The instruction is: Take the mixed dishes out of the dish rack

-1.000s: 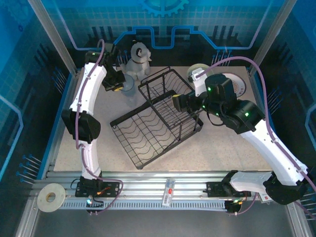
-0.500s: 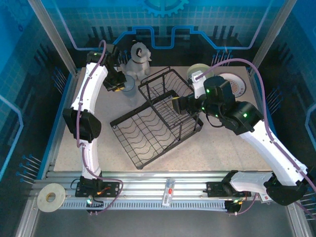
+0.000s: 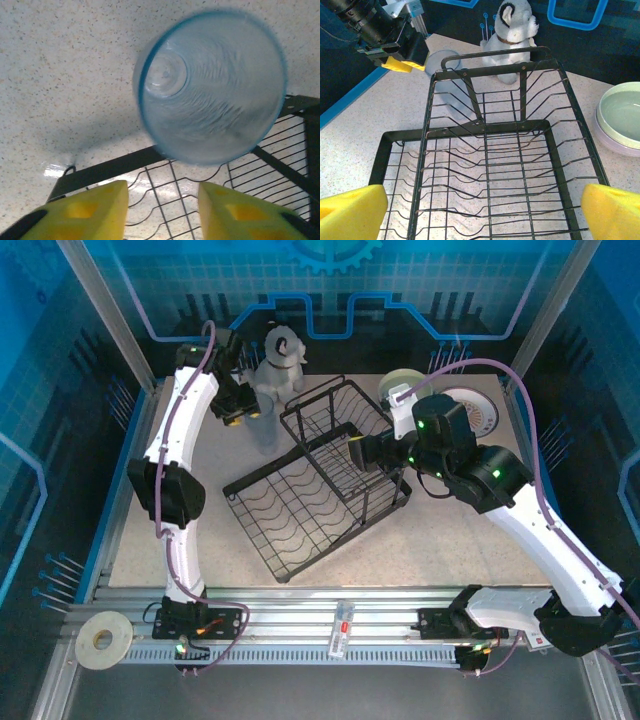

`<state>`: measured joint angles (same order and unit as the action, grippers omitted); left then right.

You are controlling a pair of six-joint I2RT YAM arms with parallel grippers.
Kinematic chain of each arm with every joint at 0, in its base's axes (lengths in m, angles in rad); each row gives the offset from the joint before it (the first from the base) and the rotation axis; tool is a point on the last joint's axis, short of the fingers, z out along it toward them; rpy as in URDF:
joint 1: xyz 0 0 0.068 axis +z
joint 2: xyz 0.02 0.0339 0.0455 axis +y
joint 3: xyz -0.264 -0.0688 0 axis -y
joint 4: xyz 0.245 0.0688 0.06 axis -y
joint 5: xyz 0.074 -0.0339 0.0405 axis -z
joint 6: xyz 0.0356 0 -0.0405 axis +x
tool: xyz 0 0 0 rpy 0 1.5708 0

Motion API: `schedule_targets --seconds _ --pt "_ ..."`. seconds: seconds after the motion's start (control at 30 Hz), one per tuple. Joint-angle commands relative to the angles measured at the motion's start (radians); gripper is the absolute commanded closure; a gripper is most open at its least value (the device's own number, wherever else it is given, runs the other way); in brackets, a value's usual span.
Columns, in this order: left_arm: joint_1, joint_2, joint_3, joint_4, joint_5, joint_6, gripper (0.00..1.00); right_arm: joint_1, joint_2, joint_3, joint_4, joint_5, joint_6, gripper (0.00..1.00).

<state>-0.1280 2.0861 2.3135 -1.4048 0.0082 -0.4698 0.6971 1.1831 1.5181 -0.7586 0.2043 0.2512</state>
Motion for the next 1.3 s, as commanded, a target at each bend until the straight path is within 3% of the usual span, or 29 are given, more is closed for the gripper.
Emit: schedule_targets --seconds 0.0,0.13,0.33,0.53,0.83,1.0,1.1,1.27 --pt "0.008 -0.079 -0.006 0.037 0.029 0.006 0.49 -0.033 -0.032 -0.012 0.012 0.020 0.036 0.00" --pt "0.008 -0.205 -0.127 0.107 0.027 0.007 0.38 -0.092 -0.041 -0.012 -0.017 0.021 0.088 0.00" --pt "0.032 -0.472 -0.472 0.249 0.005 -0.015 0.29 -0.305 -0.067 -0.048 -0.186 0.005 0.269 0.00" --pt "0.105 -0.609 -0.777 0.301 0.006 -0.031 0.28 -0.421 -0.116 -0.208 -0.259 -0.030 0.417 0.00" --pt "0.166 -0.523 -0.941 0.439 0.014 -0.074 0.28 -0.417 -0.178 -0.485 -0.228 -0.099 0.604 0.00" --pt "0.185 -0.425 -0.908 0.514 -0.020 -0.095 0.28 -0.401 -0.168 -0.528 -0.181 -0.127 0.654 0.00" --pt "0.186 -0.323 -0.838 0.470 -0.007 -0.089 0.29 -0.397 -0.160 -0.537 -0.142 -0.143 0.673 0.00" --pt "0.183 -0.290 -0.887 0.530 0.011 -0.101 0.30 -0.393 -0.139 -0.551 -0.081 -0.166 0.707 0.00"
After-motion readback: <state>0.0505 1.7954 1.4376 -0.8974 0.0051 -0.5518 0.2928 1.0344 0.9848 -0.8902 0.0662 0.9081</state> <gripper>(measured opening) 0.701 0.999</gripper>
